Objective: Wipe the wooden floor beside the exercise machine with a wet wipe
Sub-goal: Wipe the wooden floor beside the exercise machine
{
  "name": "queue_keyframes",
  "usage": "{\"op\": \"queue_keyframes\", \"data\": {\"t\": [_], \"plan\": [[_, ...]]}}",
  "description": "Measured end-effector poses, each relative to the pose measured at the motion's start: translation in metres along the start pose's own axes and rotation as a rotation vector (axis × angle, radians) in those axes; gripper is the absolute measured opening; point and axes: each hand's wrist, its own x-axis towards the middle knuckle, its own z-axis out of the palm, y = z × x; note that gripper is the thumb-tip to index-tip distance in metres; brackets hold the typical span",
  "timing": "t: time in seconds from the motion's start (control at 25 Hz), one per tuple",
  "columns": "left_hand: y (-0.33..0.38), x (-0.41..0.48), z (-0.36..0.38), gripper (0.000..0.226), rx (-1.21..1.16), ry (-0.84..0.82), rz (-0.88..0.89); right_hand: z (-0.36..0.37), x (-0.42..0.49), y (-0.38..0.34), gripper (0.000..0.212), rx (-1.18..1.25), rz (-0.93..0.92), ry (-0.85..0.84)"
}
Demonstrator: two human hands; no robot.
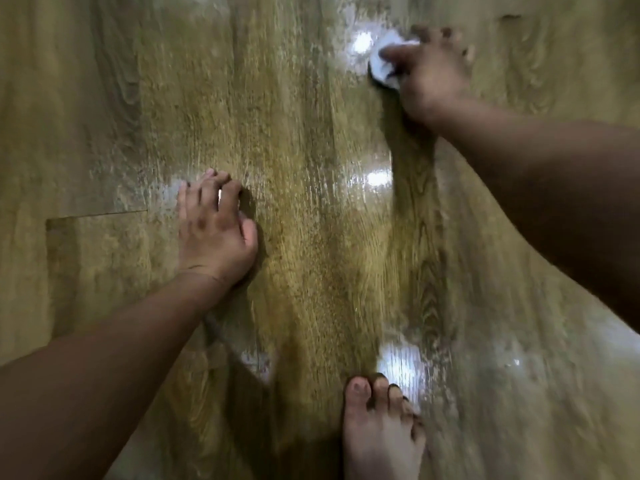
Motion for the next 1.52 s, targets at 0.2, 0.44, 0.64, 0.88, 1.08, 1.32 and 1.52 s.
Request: {"op": "queue_keyframes", "data": {"t": [0.2,0.44,0.64,0.88,1.08,1.32,1.52], "plan": [[0.076,-0.012,-0.008,0.103,0.181,-0.560,-0.023,0.015,-0.147,-0.020,0.042,0.045,-0.043,0.031],[0.067,-0.011,-0.009,0.123,0.316,-0.592,0.116,0.013,-0.282,-0.015,0.042,0.115,-0.409,-0.121],[0.025,-0.003,-0.029,0.139,0.595,-0.711,0.535,0.018,-0.123,-0.036,0.044,-0.041,-0.163,0.008],[0.003,-0.050,-0.021,0.144,0.495,-0.701,0.412,0.004,-0.169,-0.073,0.039,-0.031,-0.040,-0.117],[0.007,-0.048,-0.020,0.148,0.408,-0.711,0.343,-0.027,-0.273,-0.049,0.051,-0.146,-0.402,-0.550],[0.019,-0.045,-0.027,0.154,0.390,-0.746,0.324,-0.035,-0.257,-0.044,0.040,-0.208,-0.186,-0.560],[0.021,-0.042,-0.023,0.156,0.392,-0.716,0.309,-0.007,-0.187,-0.040,0.025,-0.127,-0.139,-0.293]]}}
